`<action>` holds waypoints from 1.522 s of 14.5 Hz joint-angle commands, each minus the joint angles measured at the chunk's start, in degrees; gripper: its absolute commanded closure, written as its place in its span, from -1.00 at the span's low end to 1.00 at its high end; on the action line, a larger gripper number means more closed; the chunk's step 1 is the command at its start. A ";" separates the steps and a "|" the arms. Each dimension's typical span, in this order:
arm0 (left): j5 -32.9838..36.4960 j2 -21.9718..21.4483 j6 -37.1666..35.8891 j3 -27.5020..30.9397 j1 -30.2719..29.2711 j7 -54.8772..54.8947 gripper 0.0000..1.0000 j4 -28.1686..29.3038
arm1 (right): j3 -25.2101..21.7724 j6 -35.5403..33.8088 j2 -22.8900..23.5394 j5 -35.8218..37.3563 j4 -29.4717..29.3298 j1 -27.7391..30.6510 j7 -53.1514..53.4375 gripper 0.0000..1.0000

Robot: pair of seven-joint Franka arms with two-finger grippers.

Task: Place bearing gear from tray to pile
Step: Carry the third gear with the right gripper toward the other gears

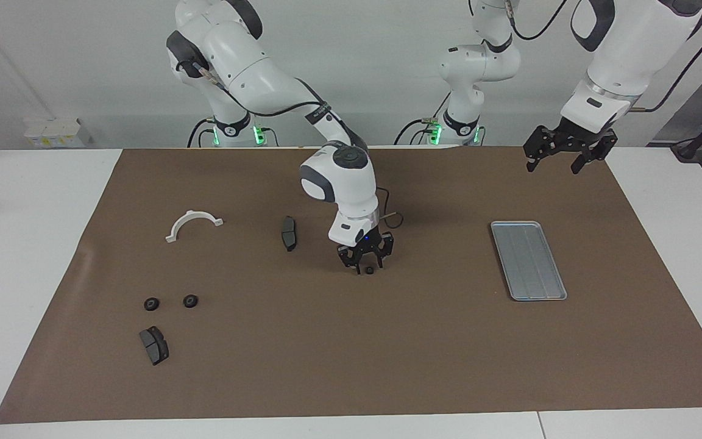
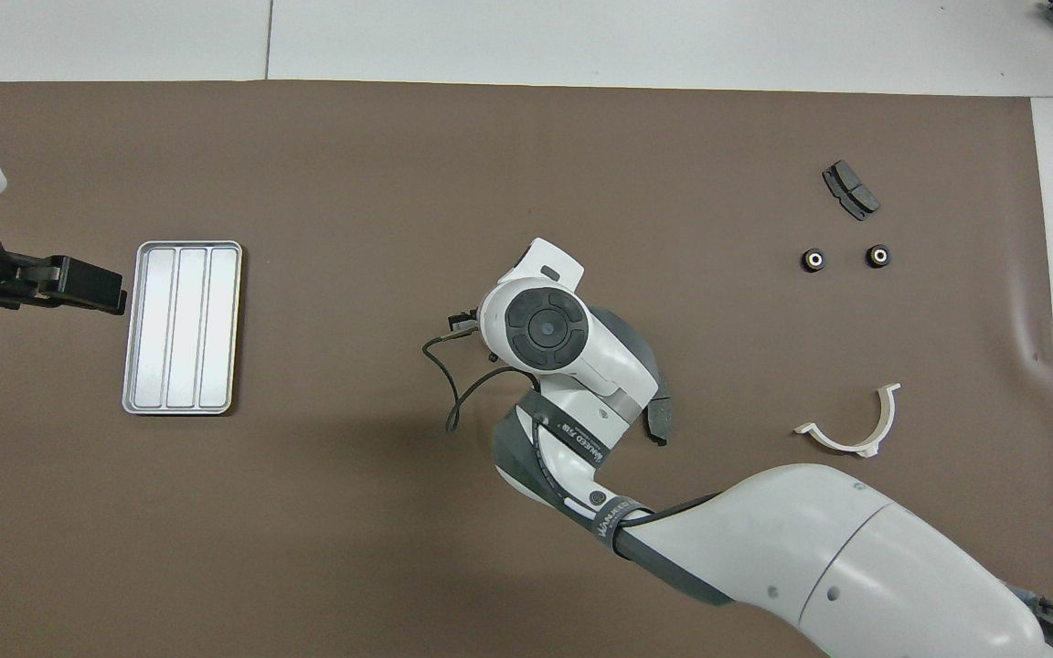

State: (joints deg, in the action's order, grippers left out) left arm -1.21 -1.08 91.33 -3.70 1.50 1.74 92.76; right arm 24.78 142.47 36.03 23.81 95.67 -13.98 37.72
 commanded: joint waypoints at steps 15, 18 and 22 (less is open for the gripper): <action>0.60 -0.33 -0.81 -0.43 -0.88 0.63 -1.00 0.40 | -0.17 0.53 -0.08 3.88 1.89 0.79 1.56 0.83; 0.60 -0.33 -0.81 -0.43 -0.80 0.63 -1.00 0.40 | -1.30 -1.66 -0.08 3.88 -1.00 1.23 0.77 0.93; 0.60 -0.33 -0.81 -0.34 -0.88 0.63 -1.00 0.40 | -2.45 -5.96 -0.95 3.01 -3.12 8.24 -8.07 0.96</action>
State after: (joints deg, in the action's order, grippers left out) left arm -1.21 -1.04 91.28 -3.72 1.27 1.74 92.76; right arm 21.26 138.76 35.82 26.17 93.22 -10.68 34.58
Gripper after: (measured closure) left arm 0.000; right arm 0.762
